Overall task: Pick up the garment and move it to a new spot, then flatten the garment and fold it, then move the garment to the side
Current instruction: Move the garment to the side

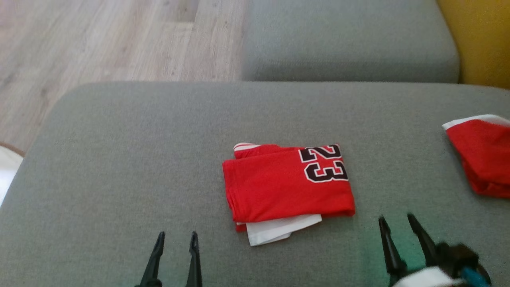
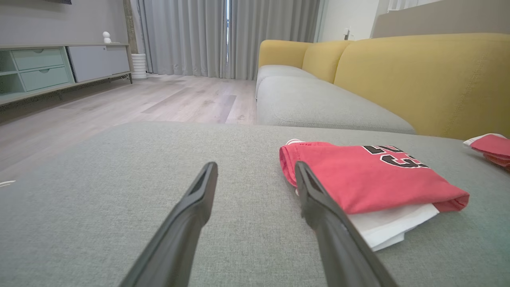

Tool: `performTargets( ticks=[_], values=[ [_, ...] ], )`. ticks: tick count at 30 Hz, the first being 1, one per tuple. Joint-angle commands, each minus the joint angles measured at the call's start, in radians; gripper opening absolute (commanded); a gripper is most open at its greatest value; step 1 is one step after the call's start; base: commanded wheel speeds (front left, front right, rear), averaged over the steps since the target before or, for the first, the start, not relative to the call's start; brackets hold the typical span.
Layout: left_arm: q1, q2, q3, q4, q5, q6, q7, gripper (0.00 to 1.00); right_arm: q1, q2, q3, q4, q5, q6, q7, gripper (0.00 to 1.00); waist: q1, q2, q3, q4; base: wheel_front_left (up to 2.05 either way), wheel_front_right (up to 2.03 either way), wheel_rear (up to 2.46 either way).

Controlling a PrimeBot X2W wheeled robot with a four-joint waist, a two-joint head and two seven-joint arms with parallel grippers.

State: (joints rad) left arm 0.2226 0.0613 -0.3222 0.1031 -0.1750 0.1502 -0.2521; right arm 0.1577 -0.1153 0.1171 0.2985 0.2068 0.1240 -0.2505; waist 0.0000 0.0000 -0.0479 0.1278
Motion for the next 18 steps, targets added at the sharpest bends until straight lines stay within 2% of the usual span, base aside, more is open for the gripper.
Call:
performTargets(
  ticks=[1, 6, 10, 18],
  values=[
    [-0.055, -0.011, 0.022, -0.029, 0.007, 0.003, -0.01, 1.0, -0.077, -0.029, 0.026, -0.023, 0.007, 0.007, -0.011, 1.0, 0.0, 0.0, 0.024, 0.009, 0.0, 0.0, 0.0],
    [-0.091, -0.011, -0.013, -0.033, 0.013, -0.004, -0.01, 1.0, -0.217, -0.041, 0.044, 0.075, 0.052, 0.007, -0.009, 1.0, 0.0, 0.0, 0.099, 0.025, 0.0, 0.0, 0.0],
    [-0.133, -0.011, -0.045, -0.031, 0.012, -0.005, -0.01, 1.0, -0.351, -0.043, 0.048, 0.191, 0.096, 0.007, 0.037, 1.0, 0.0, 0.0, 0.15, 0.041, 0.0, 0.0, 0.0],
    [-0.186, -0.011, -0.11, -0.001, 0.02, -0.018, -0.01, 1.0, -0.497, -0.026, 0.119, 0.43, 0.182, 0.007, 0.11, 1.0, 0.0, 0.0, 0.175, 0.08, 0.0, 0.0, 0.0]
  ],
)
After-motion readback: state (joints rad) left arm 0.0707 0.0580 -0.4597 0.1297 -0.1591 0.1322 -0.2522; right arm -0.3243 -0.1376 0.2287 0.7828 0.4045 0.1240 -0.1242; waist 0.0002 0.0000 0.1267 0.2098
